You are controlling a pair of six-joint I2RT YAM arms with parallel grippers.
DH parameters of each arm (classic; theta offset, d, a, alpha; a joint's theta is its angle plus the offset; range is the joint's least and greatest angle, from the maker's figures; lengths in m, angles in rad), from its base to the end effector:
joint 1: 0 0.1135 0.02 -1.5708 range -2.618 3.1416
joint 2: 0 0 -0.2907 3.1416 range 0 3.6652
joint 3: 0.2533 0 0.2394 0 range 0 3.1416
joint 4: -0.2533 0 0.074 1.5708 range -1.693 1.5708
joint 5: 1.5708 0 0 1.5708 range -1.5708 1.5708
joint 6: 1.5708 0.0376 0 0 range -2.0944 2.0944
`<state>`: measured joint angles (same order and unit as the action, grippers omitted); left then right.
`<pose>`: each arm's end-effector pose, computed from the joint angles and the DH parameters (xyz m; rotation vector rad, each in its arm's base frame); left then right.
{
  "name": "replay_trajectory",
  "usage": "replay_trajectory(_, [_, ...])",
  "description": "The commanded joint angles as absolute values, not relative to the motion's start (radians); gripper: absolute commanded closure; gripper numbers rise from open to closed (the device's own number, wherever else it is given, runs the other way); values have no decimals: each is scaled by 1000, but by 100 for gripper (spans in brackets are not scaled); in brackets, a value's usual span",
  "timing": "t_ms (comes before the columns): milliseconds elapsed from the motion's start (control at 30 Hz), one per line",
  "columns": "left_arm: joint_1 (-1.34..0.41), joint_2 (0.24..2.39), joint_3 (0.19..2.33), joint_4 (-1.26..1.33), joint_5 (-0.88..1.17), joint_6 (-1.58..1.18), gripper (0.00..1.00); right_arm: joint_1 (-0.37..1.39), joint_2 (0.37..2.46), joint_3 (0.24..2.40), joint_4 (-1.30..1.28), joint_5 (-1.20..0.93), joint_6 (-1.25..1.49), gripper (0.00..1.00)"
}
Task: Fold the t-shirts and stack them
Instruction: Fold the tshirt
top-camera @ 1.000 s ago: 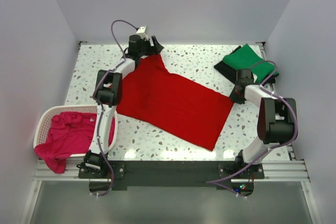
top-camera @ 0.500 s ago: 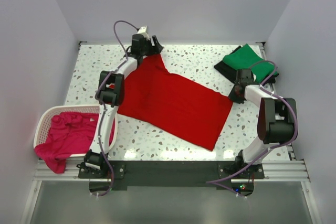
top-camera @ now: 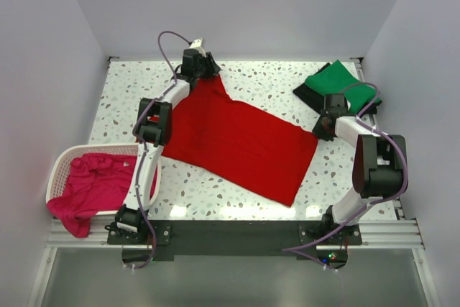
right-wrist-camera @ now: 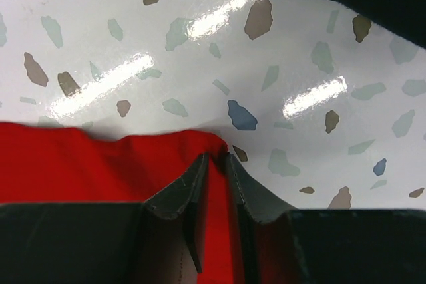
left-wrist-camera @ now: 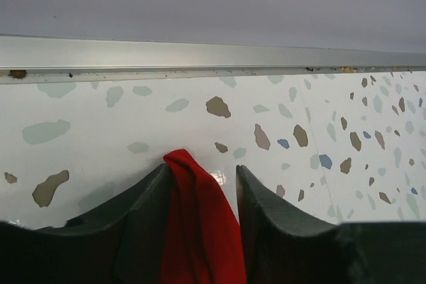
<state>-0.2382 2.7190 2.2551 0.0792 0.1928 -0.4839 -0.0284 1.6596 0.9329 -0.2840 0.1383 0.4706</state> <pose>0.6028 -0.1538 0.1411 -0.1159 2.0038 -0.6581 0.3177 -0.0142 0.1997 0.6831 2.4739 -0.0116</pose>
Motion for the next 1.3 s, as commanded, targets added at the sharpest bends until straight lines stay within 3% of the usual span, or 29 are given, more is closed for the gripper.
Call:
replay_trajectory(0, [-244,2720,2275,100,201,-495,58,-34,1621,940,-249,133,469,80])
replay_trajectory(167, [-245,2703,2241,129,201,-503,79,-32,1612,939,-255,164,472,84])
replay_trajectory(467, [-242,2642,2178,152,195,-502,100,-32,1611,939,-268,222,466,85])
replay_trajectory(933, [-219,2496,2033,239,235,-540,100,-32,1677,962,-276,173,456,99])
replay_trajectory(1267, [-204,2382,1899,322,252,-558,100,-32,1597,933,-287,195,445,100])
